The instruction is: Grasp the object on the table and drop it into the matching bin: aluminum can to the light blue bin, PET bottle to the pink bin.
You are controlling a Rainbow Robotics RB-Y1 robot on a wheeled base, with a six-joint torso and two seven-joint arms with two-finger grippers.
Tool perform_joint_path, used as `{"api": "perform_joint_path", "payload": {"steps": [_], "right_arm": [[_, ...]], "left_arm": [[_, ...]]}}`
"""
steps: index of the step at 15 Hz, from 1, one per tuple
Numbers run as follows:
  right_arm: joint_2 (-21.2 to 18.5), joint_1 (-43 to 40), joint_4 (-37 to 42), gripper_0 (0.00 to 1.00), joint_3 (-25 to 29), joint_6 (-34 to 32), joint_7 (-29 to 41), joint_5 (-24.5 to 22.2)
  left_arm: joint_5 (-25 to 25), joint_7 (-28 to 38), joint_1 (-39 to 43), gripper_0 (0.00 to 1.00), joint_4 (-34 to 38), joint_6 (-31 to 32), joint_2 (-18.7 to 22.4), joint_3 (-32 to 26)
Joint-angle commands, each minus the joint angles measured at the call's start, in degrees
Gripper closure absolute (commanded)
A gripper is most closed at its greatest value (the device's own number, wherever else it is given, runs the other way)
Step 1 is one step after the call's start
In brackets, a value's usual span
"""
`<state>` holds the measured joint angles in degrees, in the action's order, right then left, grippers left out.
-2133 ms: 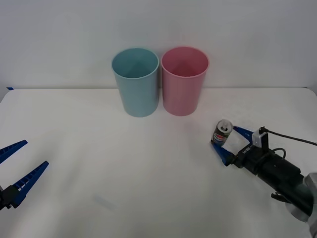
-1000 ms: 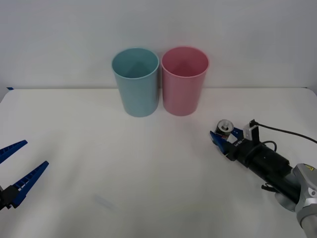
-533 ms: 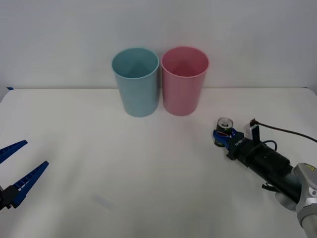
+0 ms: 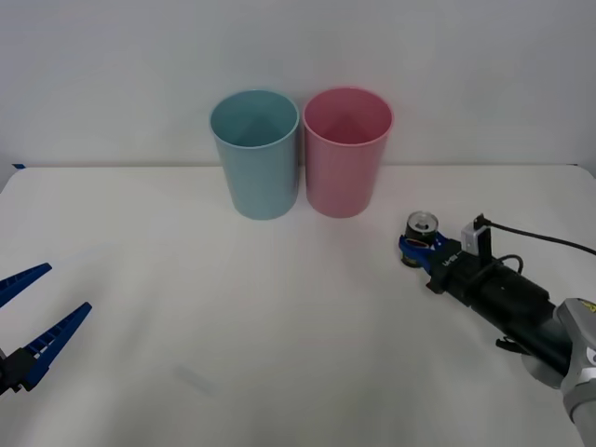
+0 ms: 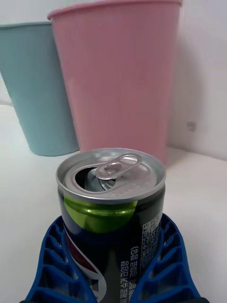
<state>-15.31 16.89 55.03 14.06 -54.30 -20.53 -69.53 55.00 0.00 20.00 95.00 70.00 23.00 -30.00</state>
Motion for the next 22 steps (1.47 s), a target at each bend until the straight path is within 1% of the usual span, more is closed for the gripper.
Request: {"api": "perform_joint_path", "payload": {"steps": [1, 3, 7, 12, 15, 16, 19, 22], "right_arm": [[-0.69, -1.50, 5.44, 1.00, -1.93, -0.46, 5.50, 0.01], [-1.48, -3.00, 11.15, 1.00, -4.04, -0.20, 10.87, 0.10], [-4.29, -5.02, 21.09, 1.00, -9.14, 1.12, 20.80, 3.18], [-5.61, -4.84, 29.52, 1.00, -10.37, 1.74, 30.55, 3.44], [-6.93, -3.44, 34.27, 1.00, -12.13, 3.85, 36.62, 3.70], [-7.46, -2.82, 35.41, 1.00, -13.18, 5.08, 37.76, 4.32], [-10.62, -0.19, 38.22, 1.00, -18.28, 11.67, 38.29, 7.13], [-12.64, 4.74, 38.22, 1.00, -21.71, 15.10, 38.81, 7.40]], "left_arm": [[0.00, 0.00, 0.00, 0.00, 0.00, 0.00, 0.00, 0.00], [0.00, 0.00, 0.00, 0.00, 0.00, 0.00, 0.00, 0.00], [0.00, 0.00, 0.00, 0.00, 0.00, 0.00, 0.00, 0.00], [0.00, 0.00, 0.00, 0.00, 0.00, 0.00, 0.00, 0.00], [0.00, 0.00, 0.00, 0.00, 0.00, 0.00, 0.00, 0.00], [0.00, 0.00, 0.00, 0.00, 0.00, 0.00, 0.00, 0.00], [0.00, 0.00, 0.00, 0.00, 0.00, 0.00, 0.00, 0.00], [0.00, 0.00, 0.00, 0.00, 0.00, 0.00, 0.00, 0.00]]}}
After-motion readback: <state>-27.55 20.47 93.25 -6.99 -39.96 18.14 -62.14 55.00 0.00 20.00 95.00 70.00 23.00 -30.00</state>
